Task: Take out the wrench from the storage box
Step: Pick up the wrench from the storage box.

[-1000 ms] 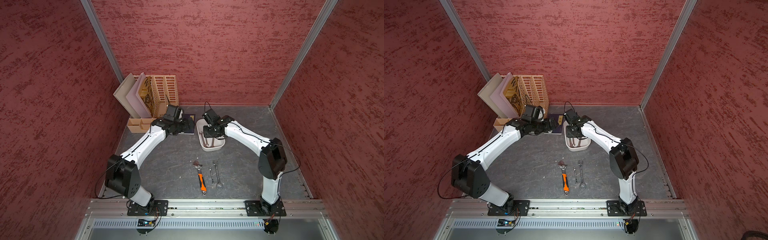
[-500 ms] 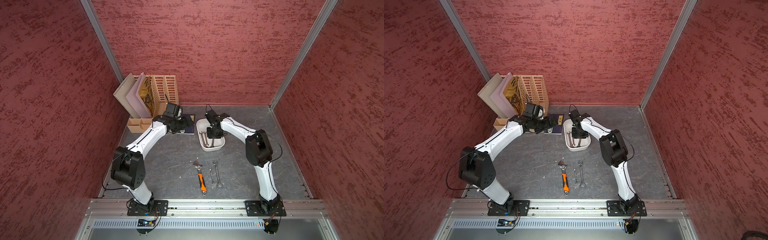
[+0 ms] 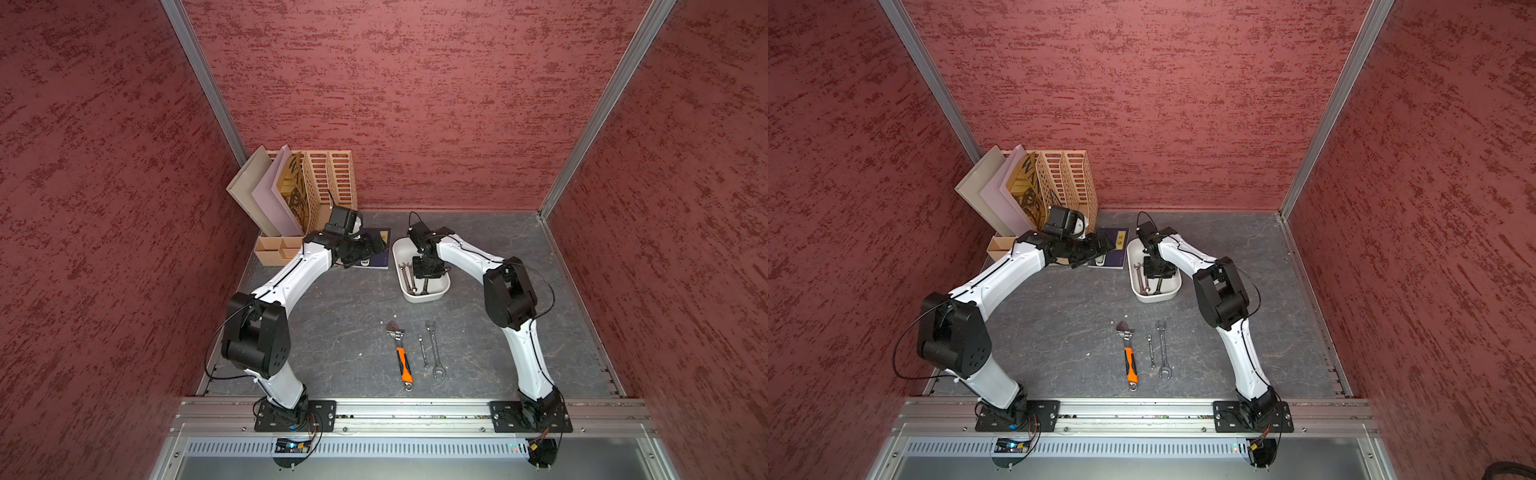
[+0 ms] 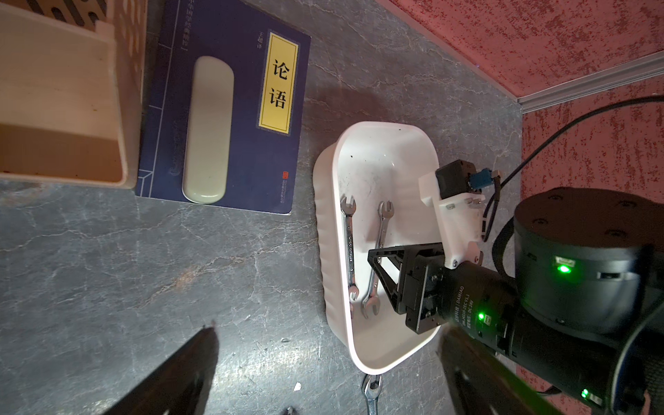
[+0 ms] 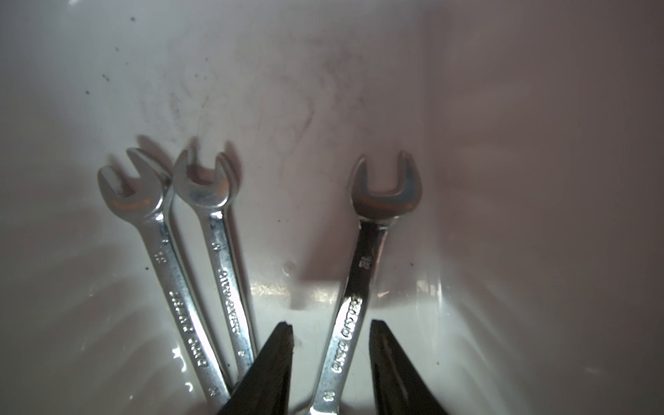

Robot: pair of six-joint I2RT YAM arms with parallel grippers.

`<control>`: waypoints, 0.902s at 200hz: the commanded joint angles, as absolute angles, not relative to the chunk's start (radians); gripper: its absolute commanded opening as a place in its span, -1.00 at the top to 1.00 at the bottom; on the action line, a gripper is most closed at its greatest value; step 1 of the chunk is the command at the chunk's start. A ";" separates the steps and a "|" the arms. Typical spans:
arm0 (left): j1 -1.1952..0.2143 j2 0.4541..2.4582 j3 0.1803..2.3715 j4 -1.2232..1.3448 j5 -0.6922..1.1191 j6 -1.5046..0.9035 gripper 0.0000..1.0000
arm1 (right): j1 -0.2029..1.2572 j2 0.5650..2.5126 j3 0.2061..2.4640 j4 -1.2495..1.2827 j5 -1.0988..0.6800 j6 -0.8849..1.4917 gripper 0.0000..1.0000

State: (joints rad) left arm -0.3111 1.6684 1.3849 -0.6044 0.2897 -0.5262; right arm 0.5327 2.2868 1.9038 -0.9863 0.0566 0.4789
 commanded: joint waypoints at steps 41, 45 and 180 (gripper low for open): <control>-0.306 1.687 1.376 -0.581 0.296 -0.530 -0.99 | 0.513 2.351 1.945 -0.959 0.082 0.492 0.26; -0.305 1.687 1.375 -0.581 0.296 -0.529 -0.99 | 0.511 2.354 1.946 -0.957 0.081 0.494 0.28; -0.298 1.695 1.380 -0.581 0.296 -0.532 -0.99 | 0.512 2.374 1.980 -0.915 0.134 0.457 0.66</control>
State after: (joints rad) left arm -0.3077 1.6852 1.3838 -0.6006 0.2901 -0.5266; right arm 0.5198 2.3398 1.9427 -0.9367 0.0933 0.4721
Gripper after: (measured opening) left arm 0.996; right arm 0.175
